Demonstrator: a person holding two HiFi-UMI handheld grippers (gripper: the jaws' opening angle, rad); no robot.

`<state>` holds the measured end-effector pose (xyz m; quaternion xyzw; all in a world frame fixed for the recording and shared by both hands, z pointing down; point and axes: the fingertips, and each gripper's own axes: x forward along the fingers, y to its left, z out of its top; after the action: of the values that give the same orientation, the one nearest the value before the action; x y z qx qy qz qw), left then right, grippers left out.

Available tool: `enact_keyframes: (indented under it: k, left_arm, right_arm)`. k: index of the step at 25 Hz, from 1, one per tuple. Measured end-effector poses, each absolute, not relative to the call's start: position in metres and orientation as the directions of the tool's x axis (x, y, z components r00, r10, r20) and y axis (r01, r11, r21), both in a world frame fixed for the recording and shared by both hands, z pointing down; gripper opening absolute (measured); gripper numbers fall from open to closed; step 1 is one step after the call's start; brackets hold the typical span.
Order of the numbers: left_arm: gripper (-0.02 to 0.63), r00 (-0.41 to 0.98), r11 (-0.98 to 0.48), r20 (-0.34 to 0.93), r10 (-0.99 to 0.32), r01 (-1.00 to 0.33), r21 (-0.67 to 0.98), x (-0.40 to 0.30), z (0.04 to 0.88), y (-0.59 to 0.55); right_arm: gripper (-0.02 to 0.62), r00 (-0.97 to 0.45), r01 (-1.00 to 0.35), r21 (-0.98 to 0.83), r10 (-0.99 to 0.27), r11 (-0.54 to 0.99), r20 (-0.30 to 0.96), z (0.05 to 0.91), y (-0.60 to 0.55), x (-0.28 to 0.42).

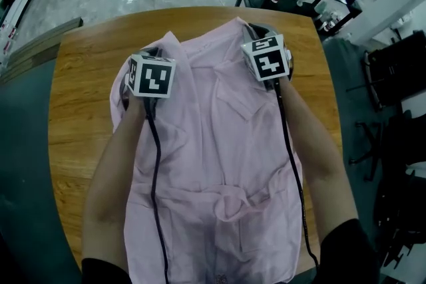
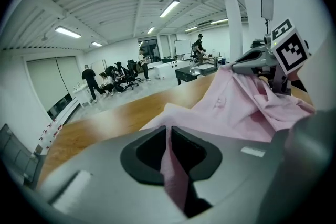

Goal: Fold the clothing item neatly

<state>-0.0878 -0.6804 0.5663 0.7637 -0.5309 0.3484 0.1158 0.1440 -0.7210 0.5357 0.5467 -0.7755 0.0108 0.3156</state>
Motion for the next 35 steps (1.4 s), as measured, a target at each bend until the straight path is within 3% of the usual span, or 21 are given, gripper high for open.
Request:
enact_keyframes:
  k: [4, 7, 11, 20, 27, 35]
  left_arm:
    - [0.041, 0.158, -0.389, 0.675, -0.721, -0.898, -0.205, -0.093, 0.576, -0.680]
    - [0.041, 0.154, -0.385, 0.673, -0.723, -0.899, -0.208, -0.095, 0.577, -0.679]
    - [0.041, 0.194, -0.418, 0.657, -0.728, -0.885, -0.202, -0.084, 0.568, -0.672]
    - [0.046, 0.321, -0.522, 0.622, -0.714, -0.836, -0.168, -0.058, 0.533, -0.629]
    - [0.122, 0.376, -0.632, 0.704, -0.602, -0.763, -0.133, -0.056, 0.527, -0.554]
    - [0.181, 0.402, -0.735, 0.791, -0.461, -0.673, -0.086, -0.053, 0.551, -0.469]
  right_arm:
    - [0.026, -0.099, -0.894, 0.332, -0.856, 0.301, 0.508, 0.541, -0.719, 0.172]
    - [0.039, -0.135, -0.886, 0.320, -0.847, 0.336, 0.515, 0.550, -0.715, 0.168]
    - [0.144, -0.239, -0.859, 0.287, -0.828, 0.424, 0.508, 0.546, -0.706, 0.151]
    - [0.146, -0.300, -0.839, 0.287, -0.833, 0.463, 0.465, 0.501, -0.648, 0.164]
    - [0.146, -0.385, -0.797, 0.230, -0.763, 0.559, 0.519, 0.512, -0.570, 0.136]
    - [0.146, -0.409, -0.810, 0.158, -0.737, 0.565, 0.539, 0.513, -0.514, 0.118]
